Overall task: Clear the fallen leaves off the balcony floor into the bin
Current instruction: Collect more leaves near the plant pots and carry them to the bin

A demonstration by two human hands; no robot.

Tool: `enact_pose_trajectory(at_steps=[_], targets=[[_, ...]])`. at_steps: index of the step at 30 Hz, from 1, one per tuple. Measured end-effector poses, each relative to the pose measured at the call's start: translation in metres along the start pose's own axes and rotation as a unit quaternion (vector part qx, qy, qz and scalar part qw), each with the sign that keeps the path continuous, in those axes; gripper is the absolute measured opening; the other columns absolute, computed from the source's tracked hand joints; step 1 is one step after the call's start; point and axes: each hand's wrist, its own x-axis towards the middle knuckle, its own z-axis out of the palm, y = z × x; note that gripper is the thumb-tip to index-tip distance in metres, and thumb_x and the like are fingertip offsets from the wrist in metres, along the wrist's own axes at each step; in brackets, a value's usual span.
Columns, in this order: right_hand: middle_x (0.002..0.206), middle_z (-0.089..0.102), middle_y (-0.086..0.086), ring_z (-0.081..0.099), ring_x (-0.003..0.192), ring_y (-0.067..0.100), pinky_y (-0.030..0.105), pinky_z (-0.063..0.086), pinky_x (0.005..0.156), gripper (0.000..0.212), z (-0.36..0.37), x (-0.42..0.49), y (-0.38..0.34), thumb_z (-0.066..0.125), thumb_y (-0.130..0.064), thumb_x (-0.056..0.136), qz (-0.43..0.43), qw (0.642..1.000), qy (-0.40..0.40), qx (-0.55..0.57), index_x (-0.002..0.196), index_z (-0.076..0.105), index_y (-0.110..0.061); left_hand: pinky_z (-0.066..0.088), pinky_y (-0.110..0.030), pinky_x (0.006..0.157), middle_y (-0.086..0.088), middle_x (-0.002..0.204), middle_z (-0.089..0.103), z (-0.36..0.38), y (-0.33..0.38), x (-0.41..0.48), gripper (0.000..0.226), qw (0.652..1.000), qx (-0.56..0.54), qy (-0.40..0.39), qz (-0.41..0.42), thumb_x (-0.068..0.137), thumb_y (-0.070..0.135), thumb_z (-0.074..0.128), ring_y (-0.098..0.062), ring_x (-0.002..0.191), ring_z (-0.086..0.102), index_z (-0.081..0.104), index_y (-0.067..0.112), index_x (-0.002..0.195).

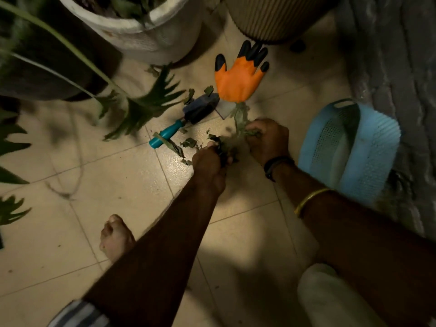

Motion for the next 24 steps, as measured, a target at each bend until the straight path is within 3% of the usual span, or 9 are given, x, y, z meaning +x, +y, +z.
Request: enact_pose_trajectory(at_steps=[2, 4, 8, 12, 14, 16, 18, 20, 24], targets=[[0.09, 0.072, 0.004, 0.065, 0.083, 0.017, 0.017, 0.048, 0.079, 0.037, -0.028, -0.026, -0.028, 0.059, -0.036, 0.068, 0.023, 0.999, 0.014, 0.044, 0.09, 0.078, -0.013, 0.051, -0.025, 0.052, -0.012, 0.094, 0.067, 0.002, 0.006, -0.025, 0.018, 1.0, -0.007, 0.002, 0.006, 0.103, 0.01, 0.046, -0.019, 0.073, 0.062, 0.063, 0.005, 0.099], [0.087, 0.069, -0.002, 0.062, 0.082, 0.011, 0.003, 0.039, 0.073, 0.029, -0.058, -0.054, -0.062, 0.066, -0.029, 0.07, 0.054, 0.995, 0.027, 0.083, 0.092, 0.079, -0.013, 0.051, -0.025, 0.052, -0.015, 0.099, 0.067, 0.005, 0.013, -0.056, 0.02, 1.0, -0.008, 0.007, 0.011, 0.103, 0.011, 0.047, -0.02, 0.074, 0.062, 0.062, 0.002, 0.11], [0.098, 0.074, 0.003, 0.066, 0.091, 0.016, 0.019, 0.048, 0.082, 0.026, -0.123, -0.108, -0.128, 0.075, -0.014, 0.071, 0.061, 0.991, 0.054, 0.11, 0.097, 0.079, -0.015, 0.048, -0.025, 0.047, -0.015, 0.092, 0.064, 0.015, 0.038, -0.139, 0.021, 1.0, -0.02, 0.005, 0.021, 0.102, 0.011, 0.045, -0.021, 0.065, 0.058, 0.061, 0.004, 0.114], [0.102, 0.073, -0.001, 0.063, 0.094, 0.009, 0.017, 0.044, 0.082, 0.025, -0.193, -0.158, -0.203, 0.075, -0.009, 0.076, 0.063, 0.987, 0.07, 0.133, 0.1, 0.078, -0.017, 0.046, -0.02, 0.044, -0.016, 0.086, 0.066, 0.017, 0.067, -0.247, 0.024, 0.996, -0.072, -0.036, 0.045, 0.101, 0.007, 0.041, -0.022, 0.06, 0.06, 0.064, 0.005, 0.097], [0.103, 0.073, -0.002, 0.063, 0.094, 0.009, 0.018, 0.045, 0.084, 0.024, -0.231, -0.182, -0.242, 0.075, -0.009, 0.077, 0.032, 0.988, 0.07, 0.135, 0.1, 0.078, -0.016, 0.048, -0.02, 0.045, -0.015, 0.089, 0.067, 0.013, 0.082, -0.308, 0.023, 0.99, -0.109, -0.052, 0.066, 0.102, 0.008, 0.041, -0.022, 0.064, 0.063, 0.064, 0.004, 0.103], [0.101, 0.074, 0.001, 0.065, 0.095, 0.013, 0.024, 0.049, 0.086, 0.024, -0.271, -0.208, -0.274, 0.076, -0.007, 0.076, 0.004, 0.988, 0.057, 0.146, 0.099, 0.078, -0.015, 0.054, -0.025, 0.052, -0.022, 0.103, 0.068, 0.008, 0.091, -0.371, 0.026, 0.983, -0.154, -0.044, 0.094, 0.101, 0.008, 0.041, -0.031, 0.079, 0.067, 0.062, -0.004, 0.112], [0.101, 0.075, 0.002, 0.066, 0.096, 0.014, 0.025, 0.049, 0.087, 0.024, -0.302, -0.235, -0.308, 0.076, -0.005, 0.076, -0.017, 0.986, 0.032, 0.163, 0.098, 0.078, -0.013, 0.06, -0.041, 0.079, -0.028, 0.119, 0.065, -0.006, 0.102, -0.428, 0.034, 0.971, -0.207, -0.037, 0.111, 0.101, 0.012, 0.042, -0.041, 0.103, 0.066, 0.059, -0.009, 0.122], [0.103, 0.075, 0.001, 0.066, 0.098, 0.015, 0.025, 0.05, 0.088, 0.023, -0.328, -0.264, -0.342, 0.077, -0.004, 0.076, -0.049, 0.985, 0.011, 0.163, 0.097, 0.078, -0.014, 0.051, -0.051, 0.097, -0.028, 0.122, 0.064, -0.026, 0.11, -0.48, 0.035, 0.956, -0.261, -0.032, 0.126, 0.101, 0.013, 0.044, -0.042, 0.109, 0.063, 0.059, -0.008, 0.124], [0.095, 0.065, -0.016, 0.064, 0.102, 0.018, 0.033, 0.05, 0.094, 0.023, -0.355, -0.32, -0.415, 0.077, -0.007, 0.076, -0.123, 0.983, -0.047, 0.129, 0.097, 0.077, -0.017, 0.056, -0.044, 0.086, -0.026, 0.118, 0.066, -0.086, 0.127, -0.557, 0.031, 0.923, -0.347, -0.014, 0.166, 0.102, 0.013, 0.047, -0.033, 0.095, 0.065, 0.06, -0.006, 0.124]])
